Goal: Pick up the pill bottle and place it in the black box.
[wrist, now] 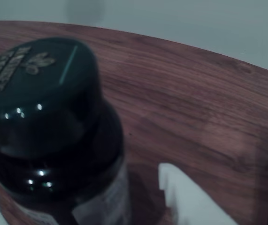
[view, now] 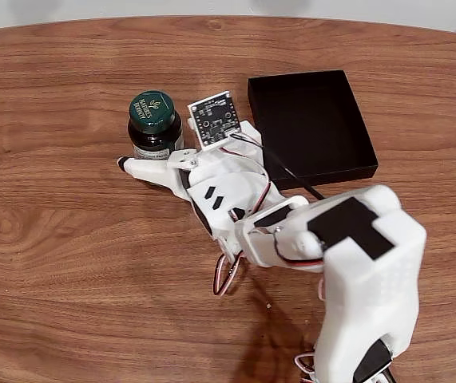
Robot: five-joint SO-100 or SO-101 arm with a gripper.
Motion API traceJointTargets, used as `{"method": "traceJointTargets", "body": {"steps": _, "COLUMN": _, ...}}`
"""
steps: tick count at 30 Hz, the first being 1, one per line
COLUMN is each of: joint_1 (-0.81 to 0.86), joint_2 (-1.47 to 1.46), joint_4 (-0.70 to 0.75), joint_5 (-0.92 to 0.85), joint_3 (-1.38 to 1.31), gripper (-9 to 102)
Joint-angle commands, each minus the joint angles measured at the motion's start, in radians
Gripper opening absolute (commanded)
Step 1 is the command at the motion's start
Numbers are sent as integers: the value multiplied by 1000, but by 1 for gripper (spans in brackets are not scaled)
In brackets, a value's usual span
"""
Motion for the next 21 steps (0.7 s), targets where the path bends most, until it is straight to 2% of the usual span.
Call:
{"method": "traceJointTargets", "body": {"steps": 1, "joint_1": -28, "joint_2": -12, "joint_4": -55, "joint_5": 3, "joint_3": -92, "gripper": 42}}
{"method": "traceJointTargets", "body": {"steps": 12, "joint_1": -51, "joint_2": -167, "joint_4": -95, "joint_5": 32, "joint_3": -258, "gripper": 40}}
{"method": "traceJointTargets", "body": {"steps": 21, "joint_1": -51, "joint_2": -192, "joint_4": -100, "joint_5": 29, "joint_3": -287, "gripper": 18}}
